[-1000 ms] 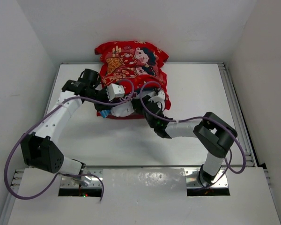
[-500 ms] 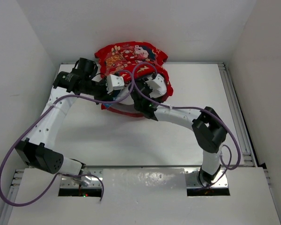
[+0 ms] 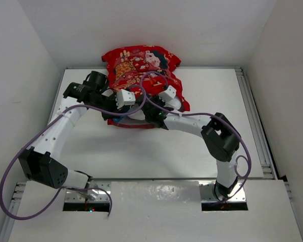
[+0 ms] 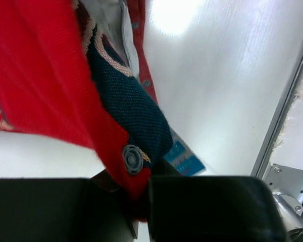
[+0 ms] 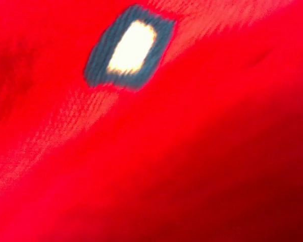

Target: Put the pillow into the pillowcase

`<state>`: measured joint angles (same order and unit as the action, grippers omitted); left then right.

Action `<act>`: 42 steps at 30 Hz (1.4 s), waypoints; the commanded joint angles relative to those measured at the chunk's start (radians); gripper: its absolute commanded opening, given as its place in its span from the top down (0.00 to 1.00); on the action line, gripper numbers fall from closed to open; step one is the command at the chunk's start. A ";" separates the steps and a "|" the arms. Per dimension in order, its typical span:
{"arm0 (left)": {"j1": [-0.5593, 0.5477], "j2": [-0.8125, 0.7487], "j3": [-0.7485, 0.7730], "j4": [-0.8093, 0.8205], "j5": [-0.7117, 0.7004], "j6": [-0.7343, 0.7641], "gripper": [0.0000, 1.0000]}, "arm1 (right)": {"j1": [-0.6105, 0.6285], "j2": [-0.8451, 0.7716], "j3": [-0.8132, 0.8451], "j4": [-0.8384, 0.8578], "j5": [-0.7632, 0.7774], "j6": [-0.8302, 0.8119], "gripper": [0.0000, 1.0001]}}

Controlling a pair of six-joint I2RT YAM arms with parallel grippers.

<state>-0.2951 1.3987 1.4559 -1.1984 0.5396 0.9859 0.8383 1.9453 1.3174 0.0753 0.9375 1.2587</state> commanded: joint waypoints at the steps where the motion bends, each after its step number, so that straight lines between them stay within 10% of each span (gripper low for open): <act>1: -0.024 -0.093 0.026 -0.121 0.008 -0.007 0.97 | -0.120 -0.003 0.011 -0.063 0.027 0.108 1.00; 14: -0.021 -0.076 0.064 -0.098 0.126 -0.012 1.00 | -0.077 0.038 0.115 0.166 0.028 -0.269 1.00; 18: -0.022 -0.078 0.087 -0.046 0.223 -0.103 1.00 | -0.103 0.197 0.348 -0.032 -0.412 -0.286 1.00; 21: -0.006 -0.087 0.034 0.095 0.097 -0.271 1.00 | -0.110 0.207 0.308 -0.048 -0.729 -0.411 0.68; 25: 0.013 -0.083 -0.069 0.290 -0.168 -0.450 1.00 | -0.079 -0.018 0.013 0.007 -0.868 -0.649 0.02; 34: 0.016 -0.046 -0.161 0.378 -0.414 -0.549 1.00 | -0.053 -0.624 -0.341 -0.448 -1.141 -1.012 0.01; 39: 0.014 -0.041 -0.138 0.341 -0.434 -0.540 1.00 | -0.128 -0.940 -0.553 -0.370 -1.223 -0.917 0.04; 42: 0.016 -0.046 -0.124 0.324 -0.452 -0.529 1.00 | -0.227 -1.080 -0.688 -0.195 -1.137 -0.783 0.24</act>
<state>-0.2813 1.3632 1.2774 -0.8883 0.1299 0.4660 0.6895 0.9520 0.6994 -0.2665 -0.2272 0.3748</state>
